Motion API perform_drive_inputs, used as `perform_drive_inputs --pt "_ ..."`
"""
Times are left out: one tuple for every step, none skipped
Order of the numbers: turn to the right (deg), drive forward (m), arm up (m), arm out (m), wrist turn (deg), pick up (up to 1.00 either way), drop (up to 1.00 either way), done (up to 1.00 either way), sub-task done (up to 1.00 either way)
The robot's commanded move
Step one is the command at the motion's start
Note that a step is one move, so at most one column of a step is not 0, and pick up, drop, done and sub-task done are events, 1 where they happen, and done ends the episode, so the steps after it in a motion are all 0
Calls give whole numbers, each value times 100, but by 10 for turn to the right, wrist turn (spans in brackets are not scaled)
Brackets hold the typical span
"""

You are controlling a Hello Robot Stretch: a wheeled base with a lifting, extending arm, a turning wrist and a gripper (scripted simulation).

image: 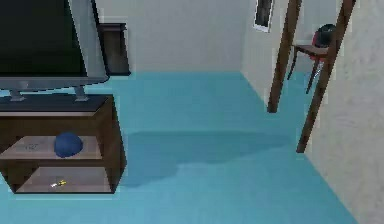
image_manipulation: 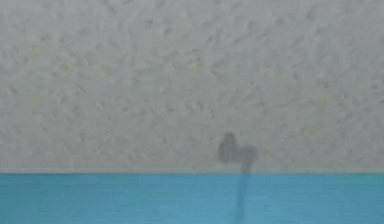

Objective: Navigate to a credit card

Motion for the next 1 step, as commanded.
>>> perform_drive_inputs --pt "450 0 0 0 0 0 0 0 0"
